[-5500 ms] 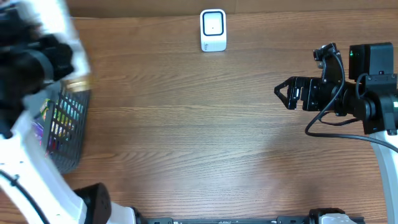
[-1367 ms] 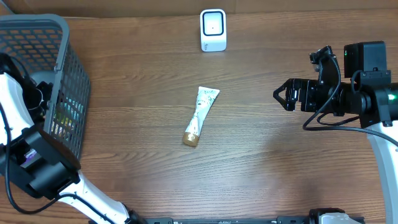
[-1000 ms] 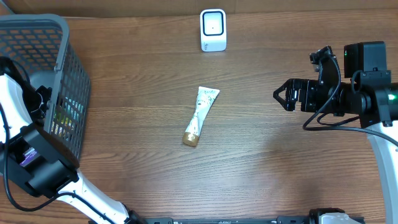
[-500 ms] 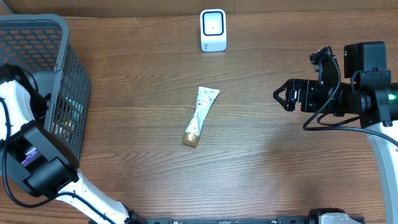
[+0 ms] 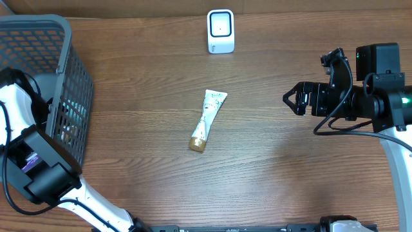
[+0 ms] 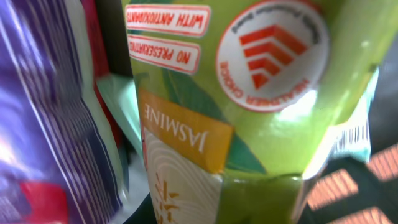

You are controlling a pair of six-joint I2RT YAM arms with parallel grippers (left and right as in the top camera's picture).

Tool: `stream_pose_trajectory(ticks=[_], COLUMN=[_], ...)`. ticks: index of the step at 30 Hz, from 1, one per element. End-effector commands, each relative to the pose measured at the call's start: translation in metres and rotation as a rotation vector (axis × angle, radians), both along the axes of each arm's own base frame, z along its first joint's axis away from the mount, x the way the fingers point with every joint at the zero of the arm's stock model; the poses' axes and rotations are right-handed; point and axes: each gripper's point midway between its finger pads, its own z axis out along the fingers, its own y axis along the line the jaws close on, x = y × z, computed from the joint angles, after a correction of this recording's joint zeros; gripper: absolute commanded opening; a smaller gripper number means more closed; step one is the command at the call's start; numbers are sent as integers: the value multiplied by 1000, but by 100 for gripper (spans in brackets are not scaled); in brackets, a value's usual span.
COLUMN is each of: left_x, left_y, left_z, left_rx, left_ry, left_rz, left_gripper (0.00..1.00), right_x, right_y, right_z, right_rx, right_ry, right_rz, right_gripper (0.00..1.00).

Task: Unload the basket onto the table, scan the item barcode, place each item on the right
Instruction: 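Grasp the green jasmine tea pouch in the basket with the left gripper, then place the green pouch beside the Pantene tube and release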

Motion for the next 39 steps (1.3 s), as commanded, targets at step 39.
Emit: stream_pose_trajectory(ticks=[39], left_x=[22], left_y=[-251], left_z=[319], left_rx=[166], left_ry=[-620], left_rz=[-608], left_gripper=[10], right_x=[0], right_y=[2], right_z=[5], right_rx=[1], right_ry=[-16], right_rz=[6], right_gripper=[100])
